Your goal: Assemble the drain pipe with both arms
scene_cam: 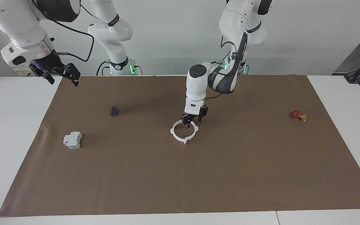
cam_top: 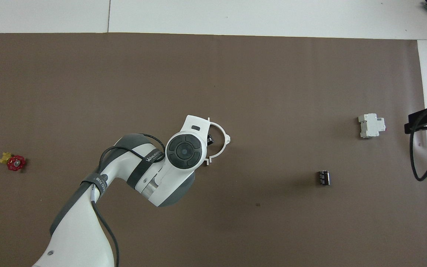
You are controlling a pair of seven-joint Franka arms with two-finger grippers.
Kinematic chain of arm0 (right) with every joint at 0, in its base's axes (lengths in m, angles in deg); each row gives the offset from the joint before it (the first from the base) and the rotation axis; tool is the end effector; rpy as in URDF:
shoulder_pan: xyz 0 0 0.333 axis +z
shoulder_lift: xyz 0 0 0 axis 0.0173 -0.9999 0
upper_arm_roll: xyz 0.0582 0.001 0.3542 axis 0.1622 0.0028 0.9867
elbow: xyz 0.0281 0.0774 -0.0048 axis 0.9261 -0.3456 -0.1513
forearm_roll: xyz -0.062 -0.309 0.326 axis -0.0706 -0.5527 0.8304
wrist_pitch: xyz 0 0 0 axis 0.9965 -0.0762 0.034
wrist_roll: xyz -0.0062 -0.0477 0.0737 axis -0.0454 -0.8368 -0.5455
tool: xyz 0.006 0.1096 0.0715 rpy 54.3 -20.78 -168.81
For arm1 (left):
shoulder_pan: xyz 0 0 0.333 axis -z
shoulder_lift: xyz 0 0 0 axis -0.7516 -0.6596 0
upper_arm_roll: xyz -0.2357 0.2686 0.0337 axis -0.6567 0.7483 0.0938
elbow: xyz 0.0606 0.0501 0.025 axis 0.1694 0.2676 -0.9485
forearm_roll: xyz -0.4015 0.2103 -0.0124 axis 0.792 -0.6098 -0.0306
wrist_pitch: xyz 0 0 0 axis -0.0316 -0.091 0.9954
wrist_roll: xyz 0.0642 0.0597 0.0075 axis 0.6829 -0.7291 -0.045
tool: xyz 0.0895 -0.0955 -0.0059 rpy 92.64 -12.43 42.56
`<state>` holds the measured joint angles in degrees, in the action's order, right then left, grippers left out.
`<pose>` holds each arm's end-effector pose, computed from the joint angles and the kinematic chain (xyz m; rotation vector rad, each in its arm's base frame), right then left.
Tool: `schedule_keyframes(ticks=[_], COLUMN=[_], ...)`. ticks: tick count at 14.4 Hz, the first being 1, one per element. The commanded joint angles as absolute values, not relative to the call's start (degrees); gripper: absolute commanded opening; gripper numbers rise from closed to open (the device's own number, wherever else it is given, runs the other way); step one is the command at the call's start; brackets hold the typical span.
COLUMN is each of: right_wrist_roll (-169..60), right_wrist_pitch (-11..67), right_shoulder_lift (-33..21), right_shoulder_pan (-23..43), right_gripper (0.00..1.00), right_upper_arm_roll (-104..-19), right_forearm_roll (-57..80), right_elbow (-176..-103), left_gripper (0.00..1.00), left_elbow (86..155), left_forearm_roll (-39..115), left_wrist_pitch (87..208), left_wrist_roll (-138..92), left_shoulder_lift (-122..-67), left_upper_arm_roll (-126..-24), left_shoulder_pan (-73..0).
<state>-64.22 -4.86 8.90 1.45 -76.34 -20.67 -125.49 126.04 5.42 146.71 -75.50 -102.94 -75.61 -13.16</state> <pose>0.6035 -0.0570 0.6380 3.1099 -0.1836 -0.1443 0.5272 -0.4193 0.2835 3.0486 0.6430 0.1746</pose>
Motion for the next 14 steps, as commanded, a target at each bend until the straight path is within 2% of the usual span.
schedule_keyframes(ticks=[1, 5, 7, 11, 14], right_wrist_roll=[-64.7, -64.7, -64.7, -64.7, -64.7], right_wrist_pitch=[-3.4, -3.4, -3.4, -3.4, -3.4], right_shoulder_lift=[10.7, 10.7, 10.7, 10.7, 10.7], right_shoulder_pan=[1.4, 1.4, 1.4, 1.4, 1.4], right_gripper=[1.00, 1.00, 1.00, 1.00, 1.00], right_upper_arm_roll=[-76.2, -76.2, -76.2, -76.2, -76.2], right_forearm_roll=[-20.3, -20.3, -20.3, -20.3, -20.3], right_elbow=[-127.7, -127.7, -127.7, -127.7, -127.7], left_gripper=[1.00, 1.00, 1.00, 1.00, 1.00], left_elbow=[125.9, 123.0, 122.2, 120.3, 114.8], left_forearm_roll=[4.1, 4.1, 4.0, 4.3, 4.9], left_wrist_pitch=[146.8, 141.3, 137.6, 124.0, 113.4], left_wrist_roll=[-76.6, -75.8, -71.8, -50.1, -27.9], left_shoulder_lift=[-103.1, -101.9, -98.6, -90.3, -87.8], left_upper_arm_roll=[-75.1, -75.0, -75.0, -75.0, -75.0], left_shoulder_pan=[-13.0, -14.6, -17.7, -28.0, -38.8])
